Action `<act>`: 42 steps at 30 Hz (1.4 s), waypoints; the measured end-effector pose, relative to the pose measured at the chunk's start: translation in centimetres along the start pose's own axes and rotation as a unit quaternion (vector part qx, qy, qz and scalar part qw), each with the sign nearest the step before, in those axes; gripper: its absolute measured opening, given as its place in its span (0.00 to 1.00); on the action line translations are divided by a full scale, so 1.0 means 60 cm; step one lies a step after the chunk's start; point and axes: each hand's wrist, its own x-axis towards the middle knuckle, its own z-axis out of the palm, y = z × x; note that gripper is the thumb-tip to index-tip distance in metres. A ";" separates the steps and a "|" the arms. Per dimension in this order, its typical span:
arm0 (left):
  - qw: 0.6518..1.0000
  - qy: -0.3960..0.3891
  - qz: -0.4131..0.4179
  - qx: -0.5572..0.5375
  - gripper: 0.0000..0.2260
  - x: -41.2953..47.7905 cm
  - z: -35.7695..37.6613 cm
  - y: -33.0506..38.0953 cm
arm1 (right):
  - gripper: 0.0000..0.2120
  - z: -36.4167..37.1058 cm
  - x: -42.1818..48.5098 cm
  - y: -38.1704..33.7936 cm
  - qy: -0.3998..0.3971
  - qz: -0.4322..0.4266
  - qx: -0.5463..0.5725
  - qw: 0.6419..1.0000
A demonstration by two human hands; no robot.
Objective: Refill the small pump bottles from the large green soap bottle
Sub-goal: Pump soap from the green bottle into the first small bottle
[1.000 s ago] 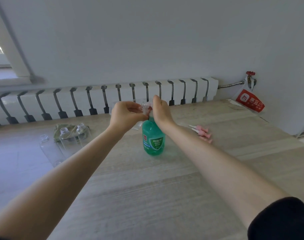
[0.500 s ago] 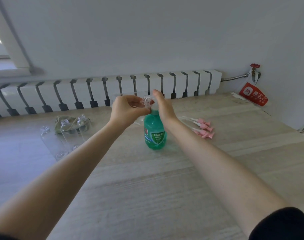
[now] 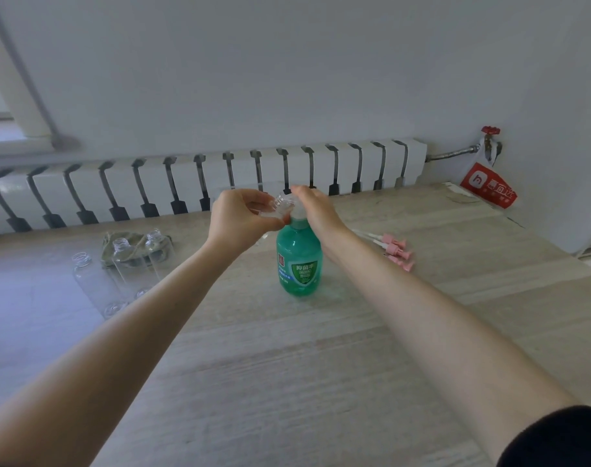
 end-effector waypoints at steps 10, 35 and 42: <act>1.000 -0.011 0.001 -0.007 0.16 0.003 -0.007 0.006 | 0.20 -0.005 -0.007 -0.044 0.035 -0.033 0.033 0.998; 0.998 -0.016 0.045 0.050 0.20 0.015 -0.003 -0.017 | 0.18 0.026 0.082 -0.074 0.048 0.075 -0.414 0.906; 0.998 -0.021 0.041 0.049 0.18 0.013 -0.005 -0.013 | 0.16 0.026 0.074 -0.080 0.042 0.074 -0.421 0.903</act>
